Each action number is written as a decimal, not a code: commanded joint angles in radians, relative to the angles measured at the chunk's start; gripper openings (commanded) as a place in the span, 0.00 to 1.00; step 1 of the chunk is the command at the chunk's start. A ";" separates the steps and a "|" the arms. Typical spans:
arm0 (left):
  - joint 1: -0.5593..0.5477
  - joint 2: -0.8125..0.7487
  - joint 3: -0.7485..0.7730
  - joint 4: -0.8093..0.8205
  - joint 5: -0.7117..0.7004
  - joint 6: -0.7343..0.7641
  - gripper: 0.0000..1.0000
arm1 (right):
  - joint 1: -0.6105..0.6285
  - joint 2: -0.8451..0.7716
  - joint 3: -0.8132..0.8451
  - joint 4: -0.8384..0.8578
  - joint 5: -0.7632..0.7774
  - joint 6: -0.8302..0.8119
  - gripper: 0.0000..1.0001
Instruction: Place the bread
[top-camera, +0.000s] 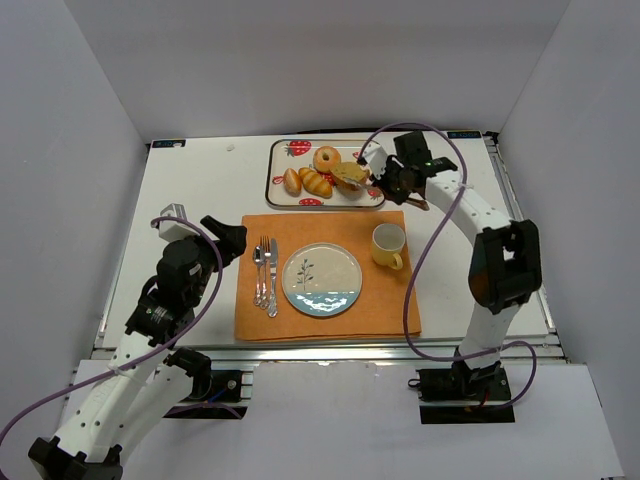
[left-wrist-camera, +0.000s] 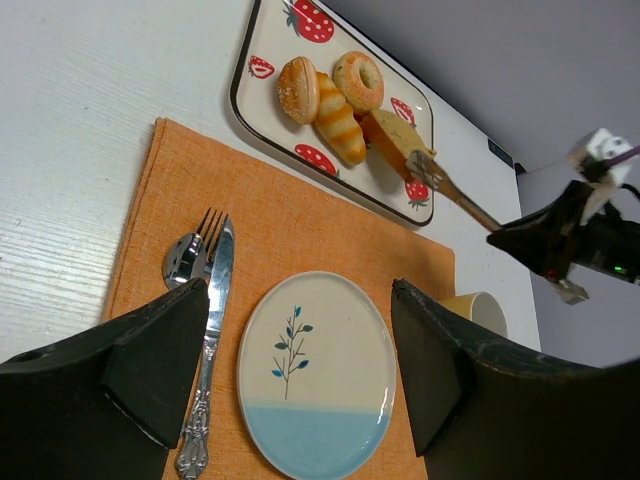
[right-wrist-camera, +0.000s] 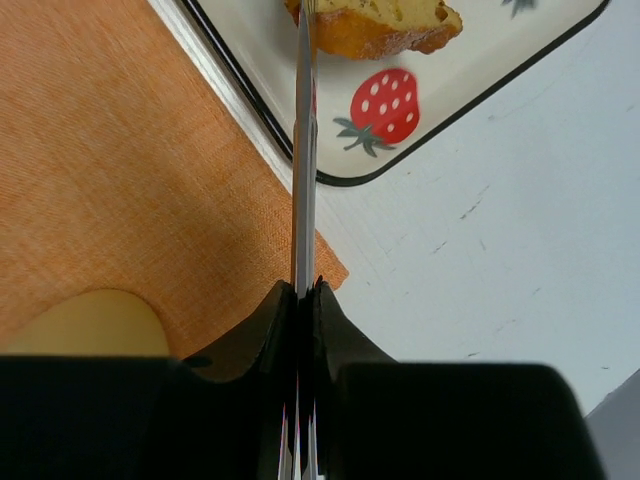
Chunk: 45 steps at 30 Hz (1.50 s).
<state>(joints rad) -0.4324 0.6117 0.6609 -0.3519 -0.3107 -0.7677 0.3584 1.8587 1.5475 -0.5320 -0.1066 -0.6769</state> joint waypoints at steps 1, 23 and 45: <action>-0.003 -0.010 0.011 -0.007 -0.013 0.004 0.82 | 0.002 -0.150 -0.009 0.038 -0.083 0.020 0.00; -0.003 -0.075 -0.014 -0.019 -0.024 -0.013 0.82 | 0.149 -0.687 -0.512 -0.172 -0.395 -0.125 0.00; -0.003 -0.099 -0.017 -0.030 -0.027 -0.027 0.82 | 0.197 -0.716 -0.621 -0.187 -0.387 -0.125 0.34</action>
<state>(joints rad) -0.4324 0.5194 0.6456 -0.3676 -0.3264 -0.7902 0.5503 1.1648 0.8948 -0.7097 -0.4599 -0.7940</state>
